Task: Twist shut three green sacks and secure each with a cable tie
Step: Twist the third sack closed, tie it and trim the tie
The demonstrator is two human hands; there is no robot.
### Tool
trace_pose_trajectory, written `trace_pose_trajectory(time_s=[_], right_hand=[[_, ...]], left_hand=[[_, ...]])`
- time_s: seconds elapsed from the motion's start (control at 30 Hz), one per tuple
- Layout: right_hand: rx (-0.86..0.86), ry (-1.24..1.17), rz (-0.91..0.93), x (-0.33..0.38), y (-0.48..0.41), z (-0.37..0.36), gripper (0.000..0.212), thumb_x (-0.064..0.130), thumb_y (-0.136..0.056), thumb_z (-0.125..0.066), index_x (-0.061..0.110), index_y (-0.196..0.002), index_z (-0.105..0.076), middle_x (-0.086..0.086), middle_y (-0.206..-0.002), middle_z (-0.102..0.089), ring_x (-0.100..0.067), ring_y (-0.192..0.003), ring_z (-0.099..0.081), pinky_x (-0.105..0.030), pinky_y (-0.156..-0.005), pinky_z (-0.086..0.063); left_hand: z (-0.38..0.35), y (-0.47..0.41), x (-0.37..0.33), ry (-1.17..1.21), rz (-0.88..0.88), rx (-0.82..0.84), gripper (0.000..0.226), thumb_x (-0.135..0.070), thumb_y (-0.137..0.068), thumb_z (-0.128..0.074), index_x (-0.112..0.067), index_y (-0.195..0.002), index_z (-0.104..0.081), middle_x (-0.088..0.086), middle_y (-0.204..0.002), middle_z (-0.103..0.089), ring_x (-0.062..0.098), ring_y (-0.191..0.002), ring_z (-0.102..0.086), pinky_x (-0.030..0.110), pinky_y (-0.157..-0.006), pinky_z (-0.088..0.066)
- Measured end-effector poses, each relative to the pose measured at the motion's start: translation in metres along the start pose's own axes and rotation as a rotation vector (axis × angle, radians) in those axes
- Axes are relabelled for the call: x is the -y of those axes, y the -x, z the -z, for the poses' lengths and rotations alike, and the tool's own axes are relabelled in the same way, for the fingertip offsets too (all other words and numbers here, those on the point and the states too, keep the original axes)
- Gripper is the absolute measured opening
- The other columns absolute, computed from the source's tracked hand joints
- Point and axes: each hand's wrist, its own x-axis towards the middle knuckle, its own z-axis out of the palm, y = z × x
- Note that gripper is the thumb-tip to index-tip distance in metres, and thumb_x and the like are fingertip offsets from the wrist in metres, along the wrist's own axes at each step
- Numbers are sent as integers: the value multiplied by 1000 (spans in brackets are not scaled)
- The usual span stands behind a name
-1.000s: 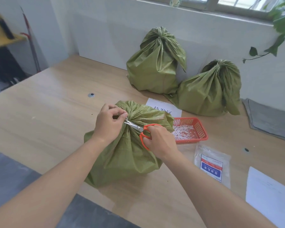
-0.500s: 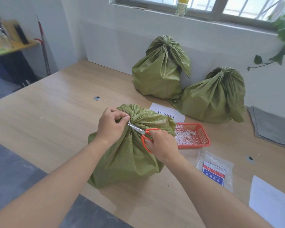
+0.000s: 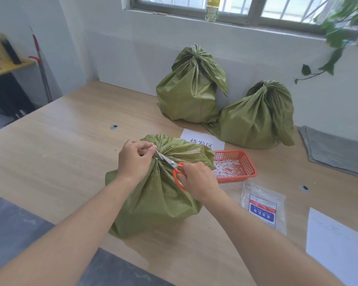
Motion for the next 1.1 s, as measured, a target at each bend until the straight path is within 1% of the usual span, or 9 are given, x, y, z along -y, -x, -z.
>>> trace_pose_trajectory(time_s=[0.23, 0.4, 0.53, 0.63, 0.73, 0.83, 0.97, 1.03, 1.1], right_hand=[[-109, -298, -185, -8, 0, -9, 49, 41, -102, -53, 19, -59, -50, -8, -64, -66, -31, -65, -66, -42, -64, -55], [-150, -652, -425, -15, 6, -21, 47, 43, -101, -59, 16, -62, -63, -5, -62, -71, -22, -61, -75, -48, -67, -63], [-243, -869, -558, -20, 14, -33, 52, 58, -90, -59, 9, -76, -70, -7, -68, -75, -29, -69, -76, -55, -72, -62], [-324, -936, -654, -27, 24, -38, 40, 53, -85, -59, 15, -82, -70, -4, -75, -75, -29, -76, -74, -58, -76, -60], [-404, -1004, -749, -30, 41, -31, 24, 39, -89, -67, 16, -84, -73, 1, -76, -75, -17, -69, -65, -49, -75, -62], [-444, -992, -828, -45, 59, -33, 31, 31, -95, -67, 12, -72, -69, 9, -60, -63, -12, -60, -54, -31, -61, -48], [-446, -926, -880, -75, 77, -41, 39, 29, -100, -64, 14, -64, -62, 11, -51, -51, -4, -51, -45, -18, -50, -35], [-417, -902, -890, -92, 81, -46, 35, 30, -99, -65, 13, -69, -67, 8, -56, -54, -11, -58, -50, -25, -56, -39], [-393, -894, -909, -108, 84, -51, 31, 32, -96, -68, 13, -71, -71, 4, -61, -63, -19, -63, -59, -33, -63, -47]], left_hand=[[4, -2, -2, 63, 6, 22, 5, -30, -90, -77, -25, -91, -77, 0, -111, -67, 13, -86, -72, 37, -88, -60], [-2, 0, -11, 70, 7, 107, 6, -29, -91, -75, -23, -90, -75, 0, -103, -72, 7, -84, -67, 27, -83, -55], [-15, 6, -21, 62, -15, 195, 10, -30, -92, -75, -20, -93, -75, -10, -78, -64, 2, -68, -58, 12, -65, -45], [-29, 8, -26, 123, -26, 323, 9, -30, -91, -75, -22, -91, -75, -5, -83, -70, 9, -72, -63, 30, -75, -55], [-45, 13, -34, 155, -13, 422, 9, -33, -90, -76, -24, -87, -75, -4, -94, -75, 15, -86, -72, 41, -89, -60], [-64, 23, -43, 191, 13, 488, 10, -30, -89, -77, -21, -84, -76, -4, -89, -76, 17, -87, -74, 45, -91, -60], [-95, 35, -53, 217, 44, 542, 10, -22, -92, -74, -17, -84, -75, 1, -87, -75, 28, -90, -75, 29, -75, -62], [-111, 41, -58, 215, 76, 544, 11, -18, -95, -71, -16, -85, -74, 2, -86, -73, 26, -87, -74, 17, -65, -57], [-129, 48, -62, 214, 107, 549, 12, -16, -96, -70, -16, -84, -73, 1, -83, -71, 18, -81, -73, 21, -69, -60]])
